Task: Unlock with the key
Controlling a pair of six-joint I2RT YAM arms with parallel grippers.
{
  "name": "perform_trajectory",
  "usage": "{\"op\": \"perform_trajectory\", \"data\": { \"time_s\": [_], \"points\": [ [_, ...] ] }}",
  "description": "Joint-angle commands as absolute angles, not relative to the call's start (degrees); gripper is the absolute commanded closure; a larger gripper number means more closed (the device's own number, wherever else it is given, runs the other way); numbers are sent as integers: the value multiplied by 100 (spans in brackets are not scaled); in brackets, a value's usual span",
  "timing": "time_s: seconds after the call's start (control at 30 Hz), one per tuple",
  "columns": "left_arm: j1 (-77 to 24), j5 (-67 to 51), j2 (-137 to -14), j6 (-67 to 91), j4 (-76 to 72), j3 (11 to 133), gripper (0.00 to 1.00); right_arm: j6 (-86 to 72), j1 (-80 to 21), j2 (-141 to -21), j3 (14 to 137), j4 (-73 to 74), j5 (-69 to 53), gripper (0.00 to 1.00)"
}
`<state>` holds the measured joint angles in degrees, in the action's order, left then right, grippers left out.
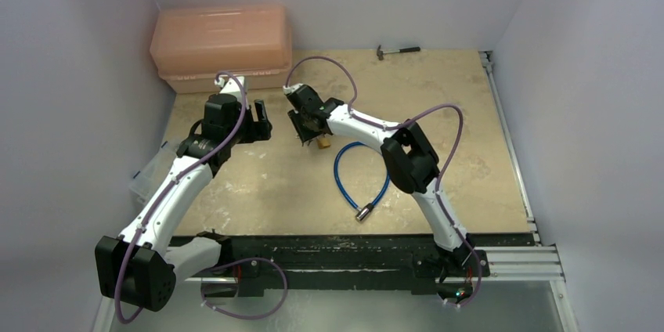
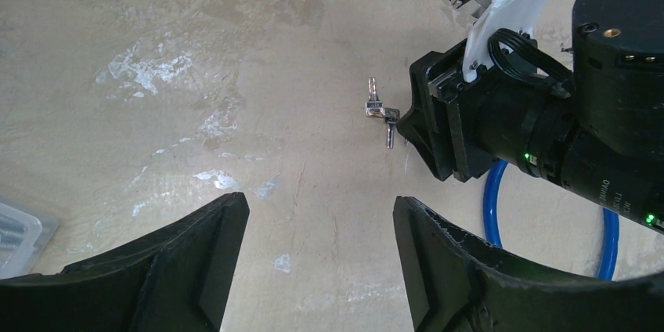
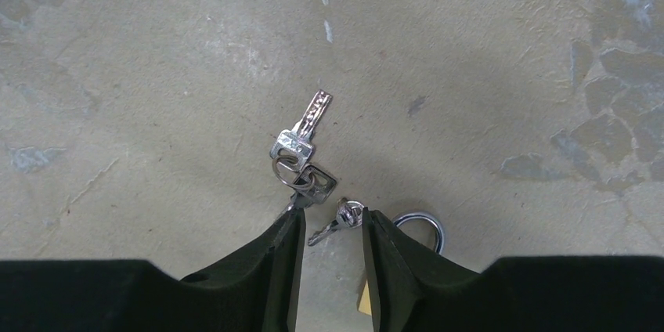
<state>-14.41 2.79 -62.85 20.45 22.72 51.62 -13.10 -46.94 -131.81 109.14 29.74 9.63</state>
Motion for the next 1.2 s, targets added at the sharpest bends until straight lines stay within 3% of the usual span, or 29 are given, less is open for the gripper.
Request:
{"op": "perform_trajectory", "data": {
  "time_s": [0.0, 0.67, 0.97, 1.03, 1.17],
  "points": [
    [-1481, 276, -6177, 2119, 2075, 5129, 27, -1196, -4729, -13228, 11218, 3033, 1235, 59],
    [-1477, 284, -6272, 2118, 2083, 5131, 27, -1031, -4729, -13462, 11263, 3038, 1299, 75],
    [-1477, 284, -6294, 2110, 2082, 5129, 27, -923, -4729, -13429, 11185, 3015, 1329, 92],
    [-1477, 295, -6293, 2110, 2074, 5125, 27, -944, -4729, -13417, 11135, 3015, 1328, 100],
    [-1477, 195, -6273, 2095, 2053, 5121, 27, -1102, -4729, -13192, 10920, 2982, 1342, 100]
  ]
}}
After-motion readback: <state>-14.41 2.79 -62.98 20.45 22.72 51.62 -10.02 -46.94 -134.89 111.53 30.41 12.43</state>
